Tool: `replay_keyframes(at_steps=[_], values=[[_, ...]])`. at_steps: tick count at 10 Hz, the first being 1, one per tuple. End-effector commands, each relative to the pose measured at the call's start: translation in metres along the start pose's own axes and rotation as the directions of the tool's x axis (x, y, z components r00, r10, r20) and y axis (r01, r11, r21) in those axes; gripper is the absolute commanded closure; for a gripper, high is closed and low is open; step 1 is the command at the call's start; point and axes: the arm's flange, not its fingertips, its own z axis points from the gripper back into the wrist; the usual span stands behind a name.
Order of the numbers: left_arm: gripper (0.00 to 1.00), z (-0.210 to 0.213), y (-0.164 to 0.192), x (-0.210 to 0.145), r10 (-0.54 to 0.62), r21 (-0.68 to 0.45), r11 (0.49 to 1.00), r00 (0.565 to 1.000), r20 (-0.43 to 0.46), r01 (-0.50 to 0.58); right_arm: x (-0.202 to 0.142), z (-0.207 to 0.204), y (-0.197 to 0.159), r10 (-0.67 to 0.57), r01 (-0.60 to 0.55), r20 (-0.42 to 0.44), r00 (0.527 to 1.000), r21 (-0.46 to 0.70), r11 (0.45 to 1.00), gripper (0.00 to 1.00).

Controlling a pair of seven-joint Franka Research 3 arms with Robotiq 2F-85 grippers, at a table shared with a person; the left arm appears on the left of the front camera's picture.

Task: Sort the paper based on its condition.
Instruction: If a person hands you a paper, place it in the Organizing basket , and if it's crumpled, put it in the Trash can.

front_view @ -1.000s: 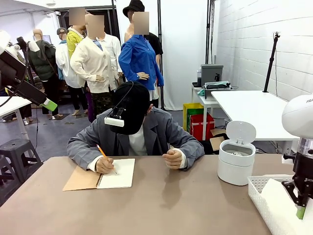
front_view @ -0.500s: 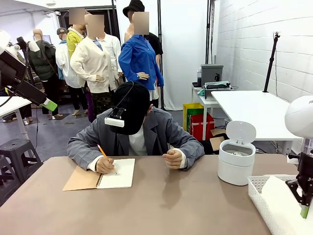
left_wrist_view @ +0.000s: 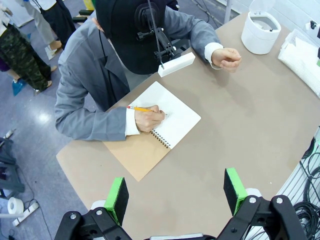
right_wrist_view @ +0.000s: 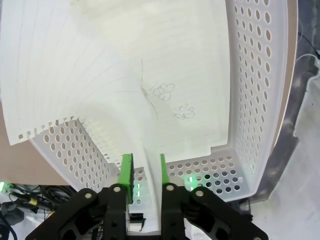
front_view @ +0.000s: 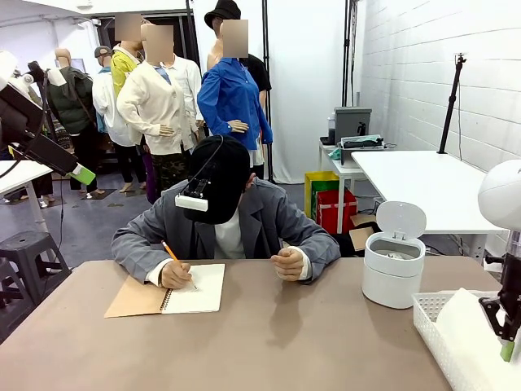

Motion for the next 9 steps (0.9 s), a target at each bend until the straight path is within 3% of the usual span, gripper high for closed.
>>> replay_keyframes(at_steps=[1, 2, 3, 9], values=[[0.00, 0.000, 0.000, 0.000, -0.003, 0.001, 1.000, 1.000, 0.000, 0.003, -0.031, -0.026, -0.008, -0.019, 0.020, 0.010, 1.000, -0.008, 1.000, 0.29], [0.00, 0.000, 0.000, 0.000, -0.003, 0.001, 1.000, 1.000, 0.000, 0.003, -0.031, -0.026, -0.009, -0.026, 0.026, 0.014, 1.000, -0.014, 1.000, 0.11], [0.00, 0.000, 0.000, 0.000, -0.003, 0.001, 1.000, 1.000, 0.000, 0.003, -0.031, -0.024, -0.010, -0.027, 0.028, 0.017, 0.999, -0.017, 0.999, 0.00], [0.00, 0.000, 0.000, 0.000, -0.003, 0.001, 1.000, 1.000, 0.000, 0.003, -0.041, 0.005, -0.038, -0.130, 0.144, 0.109, 0.985, -0.129, 0.981, 0.00]])
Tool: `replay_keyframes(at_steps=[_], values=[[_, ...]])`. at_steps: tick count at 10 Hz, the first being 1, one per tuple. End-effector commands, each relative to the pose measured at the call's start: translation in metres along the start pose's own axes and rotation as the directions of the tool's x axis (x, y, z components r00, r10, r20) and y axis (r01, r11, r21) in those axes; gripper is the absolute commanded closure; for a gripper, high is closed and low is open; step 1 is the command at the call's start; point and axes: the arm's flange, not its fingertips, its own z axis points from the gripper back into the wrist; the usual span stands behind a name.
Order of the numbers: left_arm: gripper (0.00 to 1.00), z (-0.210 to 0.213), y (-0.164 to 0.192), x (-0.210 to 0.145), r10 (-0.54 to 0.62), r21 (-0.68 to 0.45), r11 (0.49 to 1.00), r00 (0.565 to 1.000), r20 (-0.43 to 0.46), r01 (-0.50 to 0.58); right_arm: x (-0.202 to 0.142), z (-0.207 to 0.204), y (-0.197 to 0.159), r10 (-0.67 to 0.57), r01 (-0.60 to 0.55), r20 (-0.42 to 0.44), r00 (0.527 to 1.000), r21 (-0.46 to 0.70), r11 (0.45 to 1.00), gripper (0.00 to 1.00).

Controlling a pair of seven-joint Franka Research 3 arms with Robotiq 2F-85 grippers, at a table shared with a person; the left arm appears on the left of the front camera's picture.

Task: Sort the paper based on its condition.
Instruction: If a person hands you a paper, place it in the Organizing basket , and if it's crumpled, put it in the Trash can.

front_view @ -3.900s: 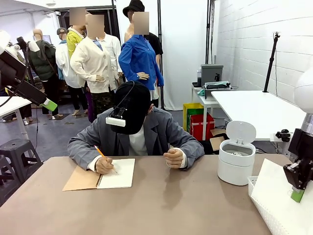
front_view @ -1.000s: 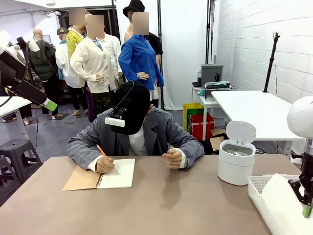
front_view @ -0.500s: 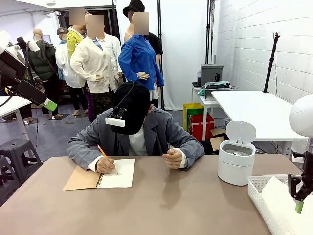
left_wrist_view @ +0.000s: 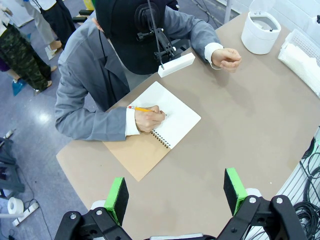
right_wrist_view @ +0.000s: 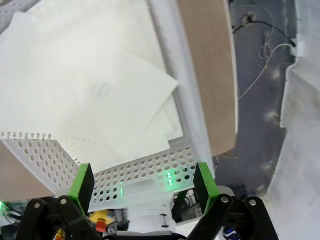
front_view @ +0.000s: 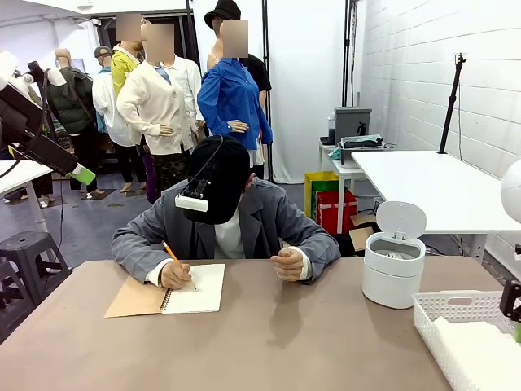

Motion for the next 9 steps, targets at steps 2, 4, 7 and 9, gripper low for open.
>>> replay_keyframes(at_steps=[2, 4, 7, 9], values=[[0.00, 0.000, 0.000, 0.000, -0.003, 0.001, 1.000, 1.000, 0.000, 0.003, -0.031, -0.011, -0.009, -0.043, 0.046, 0.058, 0.997, -0.042, 0.998, 0.00], [0.00, 0.000, 0.000, 0.000, -0.003, 0.001, 1.000, 1.000, 0.000, 0.003, -0.035, 0.006, -0.013, -0.044, 0.048, 0.108, 0.993, -0.032, 0.998, 0.00], [0.00, 0.000, 0.000, 0.000, -0.003, 0.001, 1.000, 1.000, 0.000, 0.003, -0.039, 0.020, -0.003, 0.069, -0.083, 0.120, 0.990, 0.119, 0.989, 0.00], [0.00, 0.000, 0.000, 0.000, -0.003, 0.001, 1.000, 1.000, 0.000, 0.003, -0.016, 0.037, -0.011, -0.026, 0.025, 0.114, 0.993, 0.012, 1.000, 0.00]])
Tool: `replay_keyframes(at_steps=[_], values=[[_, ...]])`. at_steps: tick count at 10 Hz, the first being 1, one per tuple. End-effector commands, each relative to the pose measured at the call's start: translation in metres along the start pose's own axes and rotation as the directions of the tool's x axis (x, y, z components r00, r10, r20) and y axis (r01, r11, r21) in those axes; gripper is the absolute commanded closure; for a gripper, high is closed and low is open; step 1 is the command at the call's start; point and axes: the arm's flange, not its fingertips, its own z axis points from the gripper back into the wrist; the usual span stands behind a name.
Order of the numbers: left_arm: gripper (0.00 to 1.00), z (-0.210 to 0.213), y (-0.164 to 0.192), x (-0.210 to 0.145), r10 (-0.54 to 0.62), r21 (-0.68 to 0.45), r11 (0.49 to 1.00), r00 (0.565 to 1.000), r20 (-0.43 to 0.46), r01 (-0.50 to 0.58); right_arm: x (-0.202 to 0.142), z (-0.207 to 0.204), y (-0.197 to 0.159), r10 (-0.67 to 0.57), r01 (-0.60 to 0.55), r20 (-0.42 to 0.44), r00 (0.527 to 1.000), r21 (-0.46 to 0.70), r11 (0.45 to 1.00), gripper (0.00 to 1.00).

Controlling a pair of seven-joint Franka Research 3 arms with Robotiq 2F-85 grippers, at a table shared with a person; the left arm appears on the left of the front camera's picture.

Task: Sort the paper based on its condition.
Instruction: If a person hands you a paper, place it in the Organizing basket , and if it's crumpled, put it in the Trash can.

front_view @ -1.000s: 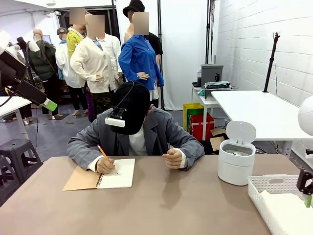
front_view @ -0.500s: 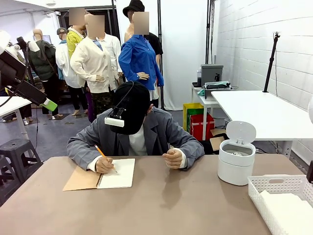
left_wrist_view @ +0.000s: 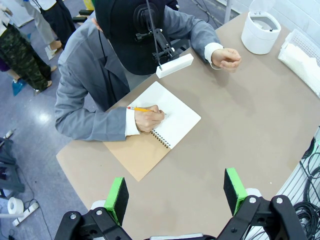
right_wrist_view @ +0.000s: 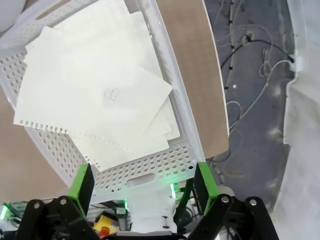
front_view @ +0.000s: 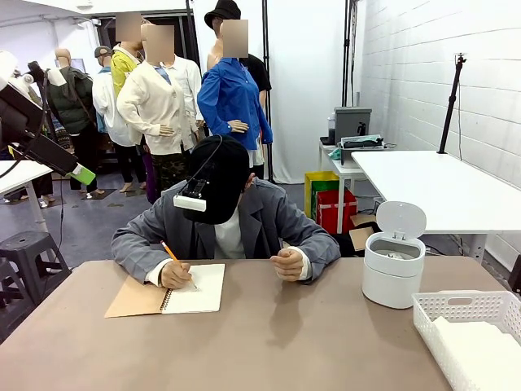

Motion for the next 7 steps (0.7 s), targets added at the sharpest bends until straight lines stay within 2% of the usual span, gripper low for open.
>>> replay_keyframes(at_steps=[1, 7], values=[[0.00, 0.0003, 0.0004, -0.0005, -0.003, 0.001, 1.000, 1.000, 0.000, 0.003, 0.0020, -0.0041, -0.0025, -0.025, 0.024, -0.007, 1.000, -0.035, 0.999, 0.00], [0.00, 0.0003, 0.0004, -0.0005, -0.003, 0.001, 1.000, 1.000, 0.000, 0.003, 0.0020, -0.0041, -0.0025, -0.025, 0.024, -0.007, 1.000, -0.035, 0.999, 0.00]])
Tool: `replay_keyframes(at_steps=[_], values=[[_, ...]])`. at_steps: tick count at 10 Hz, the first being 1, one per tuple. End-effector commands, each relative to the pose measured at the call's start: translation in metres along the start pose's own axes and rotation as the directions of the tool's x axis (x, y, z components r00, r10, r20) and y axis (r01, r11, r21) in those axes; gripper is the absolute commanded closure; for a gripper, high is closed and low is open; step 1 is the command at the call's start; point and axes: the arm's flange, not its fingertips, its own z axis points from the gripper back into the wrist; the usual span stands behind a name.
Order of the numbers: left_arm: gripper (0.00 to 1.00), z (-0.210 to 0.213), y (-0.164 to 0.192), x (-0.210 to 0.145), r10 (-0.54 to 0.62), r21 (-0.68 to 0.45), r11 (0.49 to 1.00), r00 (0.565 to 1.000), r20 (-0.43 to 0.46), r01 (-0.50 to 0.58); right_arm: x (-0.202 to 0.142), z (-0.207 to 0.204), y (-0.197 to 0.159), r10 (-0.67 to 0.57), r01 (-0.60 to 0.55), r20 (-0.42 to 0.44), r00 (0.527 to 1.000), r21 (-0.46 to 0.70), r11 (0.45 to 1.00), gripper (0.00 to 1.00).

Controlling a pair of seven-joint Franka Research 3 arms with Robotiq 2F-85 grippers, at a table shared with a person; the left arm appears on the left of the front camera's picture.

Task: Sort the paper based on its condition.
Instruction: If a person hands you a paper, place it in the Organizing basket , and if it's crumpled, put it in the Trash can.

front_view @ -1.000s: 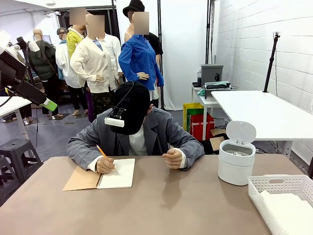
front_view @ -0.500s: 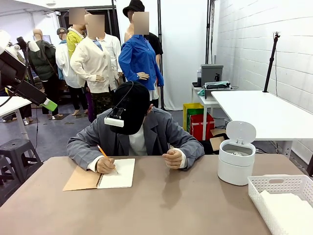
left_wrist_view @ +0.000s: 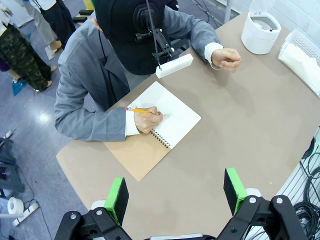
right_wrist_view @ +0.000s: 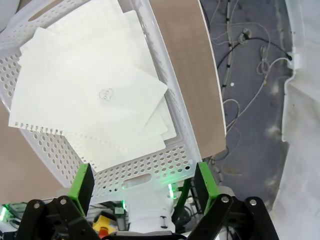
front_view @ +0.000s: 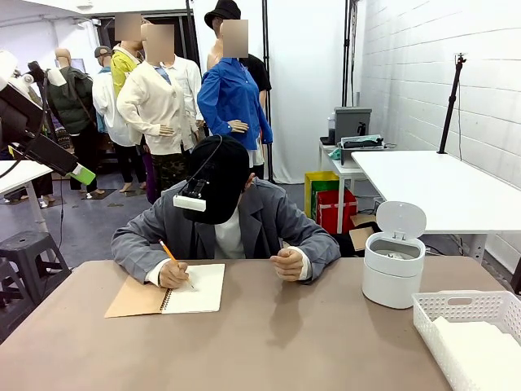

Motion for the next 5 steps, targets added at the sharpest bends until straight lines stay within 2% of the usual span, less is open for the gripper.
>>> replay_keyframes(at_steps=[1, 5], values=[[0.00, 0.0003, 0.0004, -0.0005, -0.003, 0.001, 1.000, 1.000, 0.000, 0.003, 0.0007, -0.0014, 0.0001, -0.019, 0.019, -0.001, 1.000, -0.024, 1.000, 0.00], [0.00, 0.0003, 0.0004, -0.0005, -0.003, 0.001, 1.000, 1.000, 0.000, 0.003, 0.0000, 0.0000, 0.0000, 0.000, 0.000, 0.000, 1.000, 0.000, 1.000, 0.00]])
